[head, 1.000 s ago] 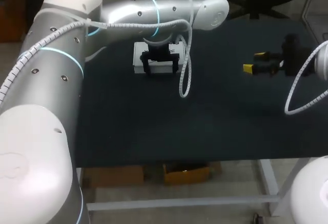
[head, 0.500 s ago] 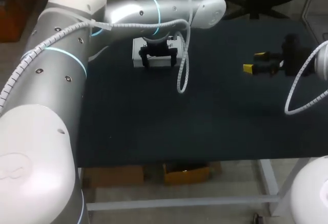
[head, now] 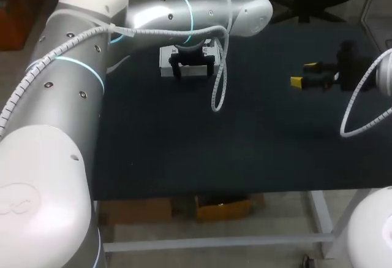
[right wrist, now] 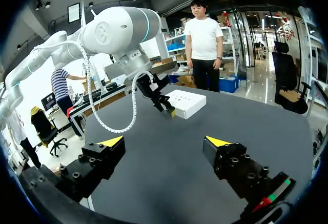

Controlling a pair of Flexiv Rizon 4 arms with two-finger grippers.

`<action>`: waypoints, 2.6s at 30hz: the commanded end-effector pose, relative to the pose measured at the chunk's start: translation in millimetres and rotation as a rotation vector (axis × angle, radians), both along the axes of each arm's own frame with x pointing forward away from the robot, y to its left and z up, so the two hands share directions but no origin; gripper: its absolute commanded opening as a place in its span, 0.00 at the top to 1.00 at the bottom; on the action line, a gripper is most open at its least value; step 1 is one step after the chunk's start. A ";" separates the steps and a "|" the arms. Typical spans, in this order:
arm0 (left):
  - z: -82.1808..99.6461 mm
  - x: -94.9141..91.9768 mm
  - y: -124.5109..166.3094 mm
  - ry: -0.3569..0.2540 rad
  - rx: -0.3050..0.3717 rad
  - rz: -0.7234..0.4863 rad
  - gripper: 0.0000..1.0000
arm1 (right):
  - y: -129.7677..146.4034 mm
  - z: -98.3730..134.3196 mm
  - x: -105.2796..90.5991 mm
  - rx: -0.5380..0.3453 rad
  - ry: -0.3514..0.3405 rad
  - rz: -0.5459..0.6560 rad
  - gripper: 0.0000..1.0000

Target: Assemble the packaging by folding the flat box into shape, placing the metal phone stand inside, and closing the box properly

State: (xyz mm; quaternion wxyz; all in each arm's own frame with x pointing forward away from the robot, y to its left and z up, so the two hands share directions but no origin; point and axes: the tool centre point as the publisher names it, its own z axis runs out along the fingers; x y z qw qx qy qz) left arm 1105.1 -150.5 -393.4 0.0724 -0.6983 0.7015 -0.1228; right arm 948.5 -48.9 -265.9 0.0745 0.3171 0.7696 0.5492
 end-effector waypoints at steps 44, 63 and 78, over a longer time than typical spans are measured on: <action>83.7 -146.8 66.5 -0.470 -0.249 -0.455 0.00 | -1.4 -0.4 -0.2 0.005 -0.002 0.004 0.00; 84.9 -146.3 65.6 -0.494 -0.278 -0.521 0.00 | -1.4 -0.4 -0.2 0.005 -0.002 0.004 0.00; 89.6 -142.8 74.5 -0.814 -0.236 -0.554 0.00 | -1.4 -0.4 -0.2 0.005 -0.002 0.004 0.00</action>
